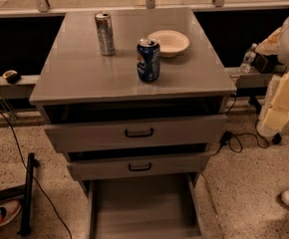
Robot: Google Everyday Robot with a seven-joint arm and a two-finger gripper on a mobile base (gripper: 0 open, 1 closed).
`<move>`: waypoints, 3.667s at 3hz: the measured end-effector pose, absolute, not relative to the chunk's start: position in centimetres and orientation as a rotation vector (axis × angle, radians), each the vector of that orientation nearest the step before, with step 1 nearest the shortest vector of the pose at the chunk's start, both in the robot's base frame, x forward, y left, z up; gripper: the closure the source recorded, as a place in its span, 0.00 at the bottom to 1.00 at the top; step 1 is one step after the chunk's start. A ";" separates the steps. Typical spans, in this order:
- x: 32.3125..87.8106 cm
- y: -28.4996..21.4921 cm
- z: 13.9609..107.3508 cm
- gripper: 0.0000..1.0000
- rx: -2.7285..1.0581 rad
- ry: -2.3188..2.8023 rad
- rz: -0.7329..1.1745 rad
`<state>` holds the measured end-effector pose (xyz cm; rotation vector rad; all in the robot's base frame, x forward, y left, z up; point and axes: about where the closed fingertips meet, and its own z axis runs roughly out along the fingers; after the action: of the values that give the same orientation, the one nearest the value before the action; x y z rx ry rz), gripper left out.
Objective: Place redbull can into bottom drawer
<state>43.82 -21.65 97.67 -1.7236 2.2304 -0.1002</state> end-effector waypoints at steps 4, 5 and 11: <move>58.7 -12.2 100.6 0.00 -1.644 1.949 0.184; 61.8 -8.7 102.1 0.00 -1.575 1.847 0.233; 75.0 2.9 100.8 0.00 -1.116 1.572 0.638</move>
Offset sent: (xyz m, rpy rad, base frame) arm 0.0664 0.0094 0.0086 0.2011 -0.0893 -0.0830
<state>74.95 2.87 100.77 -1.1163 1.5719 0.6378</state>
